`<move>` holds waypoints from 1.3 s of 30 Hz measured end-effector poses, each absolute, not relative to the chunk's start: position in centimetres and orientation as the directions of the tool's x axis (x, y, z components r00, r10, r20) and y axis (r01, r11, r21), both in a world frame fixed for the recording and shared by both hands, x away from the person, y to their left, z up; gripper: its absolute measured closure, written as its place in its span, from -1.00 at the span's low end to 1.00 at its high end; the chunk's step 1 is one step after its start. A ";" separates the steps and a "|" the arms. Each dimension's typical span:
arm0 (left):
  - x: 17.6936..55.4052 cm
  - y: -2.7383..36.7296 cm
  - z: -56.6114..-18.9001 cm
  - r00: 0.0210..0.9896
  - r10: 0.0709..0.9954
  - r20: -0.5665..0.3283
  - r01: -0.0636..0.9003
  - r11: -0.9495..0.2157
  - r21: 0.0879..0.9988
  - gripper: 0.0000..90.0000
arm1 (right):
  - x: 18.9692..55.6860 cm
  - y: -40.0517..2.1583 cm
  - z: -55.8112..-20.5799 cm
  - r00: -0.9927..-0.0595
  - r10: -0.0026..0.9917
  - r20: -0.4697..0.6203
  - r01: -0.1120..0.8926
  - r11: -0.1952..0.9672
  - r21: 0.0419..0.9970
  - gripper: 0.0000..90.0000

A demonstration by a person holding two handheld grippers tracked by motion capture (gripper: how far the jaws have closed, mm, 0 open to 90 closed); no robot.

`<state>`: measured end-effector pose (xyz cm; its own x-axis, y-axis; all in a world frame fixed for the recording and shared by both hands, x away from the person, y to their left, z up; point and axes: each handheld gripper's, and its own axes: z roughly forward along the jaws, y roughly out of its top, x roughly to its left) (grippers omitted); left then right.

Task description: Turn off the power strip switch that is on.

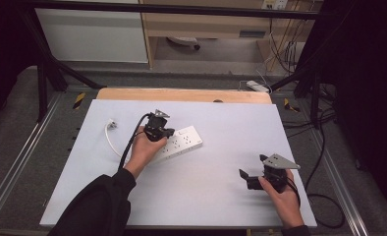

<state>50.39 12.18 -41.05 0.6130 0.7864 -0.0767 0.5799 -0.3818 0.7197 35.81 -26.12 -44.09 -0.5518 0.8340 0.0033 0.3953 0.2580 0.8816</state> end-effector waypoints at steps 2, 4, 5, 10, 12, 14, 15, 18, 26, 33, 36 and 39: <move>50.4 12.0 -41.2 0.616 0.785 -0.063 0.571 -0.391 0.721 1.00 | 35.8 -26.1 -44.1 -0.555 0.832 0.004 0.394 0.259 0.882 -0.94; 50.5 11.9 -41.3 0.619 0.783 -0.057 0.569 -0.398 0.720 1.00 | 35.8 -26.1 -44.1 -0.556 0.831 0.003 0.395 0.261 0.881 -0.94; 50.6 11.8 -41.5 0.619 0.783 -0.057 0.570 -0.399 0.718 1.00 | 35.8 -26.1 -44.1 -0.556 0.831 0.002 0.395 0.262 0.880 -0.94; 50.8 11.7 -41.9 0.615 0.786 -0.059 0.577 -0.398 0.713 1.00 | 35.8 -26.2 -44.1 -0.551 0.835 0.003 0.394 0.257 0.882 -0.94; 50.8 11.6 -41.8 0.616 0.786 -0.052 0.571 -0.400 0.717 1.00 | 35.8 -26.2 -44.1 -0.550 0.835 0.002 0.393 0.257 0.883 -0.94; 50.9 11.4 -41.7 0.620 0.784 -0.032 0.559 -0.412 0.719 1.00 | 35.8 -26.2 -44.1 -0.550 0.835 0.004 0.393 0.255 0.884 -0.94; 50.9 11.4 -41.7 0.619 0.784 -0.037 0.563 -0.411 0.717 1.00 | 35.8 -26.2 -44.1 -0.551 0.835 0.002 0.393 0.258 0.883 -0.94; 51.0 11.2 -41.8 0.621 0.783 -0.036 0.562 -0.412 0.717 1.00 | 35.8 -26.2 -44.1 -0.552 0.834 0.002 0.393 0.258 0.883 -0.94; 51.0 10.9 -42.1 0.621 0.783 -0.039 0.571 -0.418 0.707 1.00 | 35.8 -26.2 -44.1 -0.553 0.833 0.004 0.392 0.256 0.884 -0.94; 51.1 10.9 -42.1 0.619 0.784 -0.042 0.572 -0.414 0.708 1.00 | 35.8 -26.2 -44.1 -0.553 0.833 0.004 0.392 0.256 0.883 -0.94; 51.1 11.0 -42.1 0.618 0.785 -0.041 0.572 -0.414 0.708 1.00 | 35.8 -26.2 -44.1 -0.554 0.833 0.001 0.392 0.259 0.883 -0.94; 51.2 11.0 -42.1 0.617 0.786 -0.045 0.574 -0.410 0.709 1.00 | 35.8 -26.2 -44.1 -0.555 0.832 0.001 0.392 0.260 0.882 -0.94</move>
